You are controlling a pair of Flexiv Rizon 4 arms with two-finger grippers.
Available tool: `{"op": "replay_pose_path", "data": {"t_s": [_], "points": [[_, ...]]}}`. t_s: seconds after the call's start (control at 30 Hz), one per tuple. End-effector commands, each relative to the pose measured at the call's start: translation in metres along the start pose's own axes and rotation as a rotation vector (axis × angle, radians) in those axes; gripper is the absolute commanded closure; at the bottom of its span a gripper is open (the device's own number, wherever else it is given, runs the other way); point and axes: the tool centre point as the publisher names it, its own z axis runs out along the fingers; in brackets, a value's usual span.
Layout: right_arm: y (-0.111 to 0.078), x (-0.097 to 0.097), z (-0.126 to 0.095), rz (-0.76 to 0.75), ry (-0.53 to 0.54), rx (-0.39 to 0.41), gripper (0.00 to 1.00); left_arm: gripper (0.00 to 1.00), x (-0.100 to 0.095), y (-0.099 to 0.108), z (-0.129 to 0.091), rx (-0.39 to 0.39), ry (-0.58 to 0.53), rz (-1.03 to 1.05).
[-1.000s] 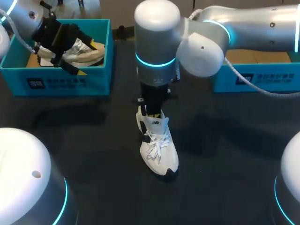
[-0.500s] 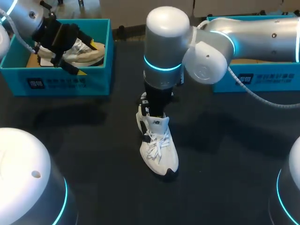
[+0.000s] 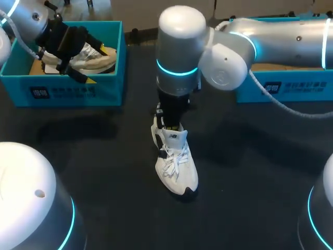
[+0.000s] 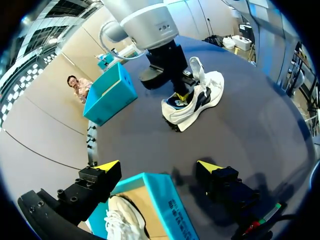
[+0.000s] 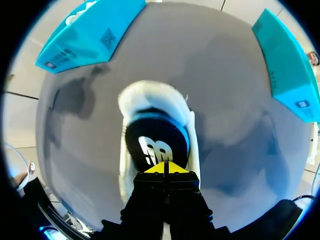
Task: Take the shoe out of the shoebox, open the shoe tongue, remove and reinsert the insole, then place the shoe into the shoebox
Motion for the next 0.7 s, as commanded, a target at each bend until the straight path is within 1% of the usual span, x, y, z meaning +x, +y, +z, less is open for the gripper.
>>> {"op": "replay_pose_path", "data": {"t_s": [0.03, 0.13, 0.23, 0.37, 0.5, 0.6, 0.7], "points": [[0.006, 0.002, -0.016, -0.009, -0.043, -0.016, 1.00, 0.00, 0.000, 0.000, -0.001, -0.003, 0.003, -0.001], [0.013, 0.000, -0.014, -0.018, -0.050, -0.036, 1.00, 0.00, 0.000, 0.000, -0.001, -0.003, 0.003, -0.001], [0.019, -0.002, -0.004, -0.013, -0.040, -0.064, 1.00, 0.00, 0.000, 0.000, -0.001, -0.003, 0.003, -0.001], [0.024, -0.003, 0.010, -0.009, -0.028, -0.068, 1.00, 0.00, 0.000, 0.000, -0.001, -0.003, 0.003, -0.001], [0.022, -0.002, 0.017, -0.003, -0.011, -0.066, 1.00, 0.00, 0.000, 0.000, -0.001, -0.003, 0.003, -0.001], [0.020, 0.000, 0.015, -0.001, -0.012, -0.065, 1.00, 0.00, 0.000, 0.000, -0.001, -0.003, 0.003, -0.001], [0.019, 0.002, 0.003, 0.000, -0.036, -0.073, 1.00, 0.00, 0.000, 0.000, -0.001, -0.003, 0.003, -0.001]]}}
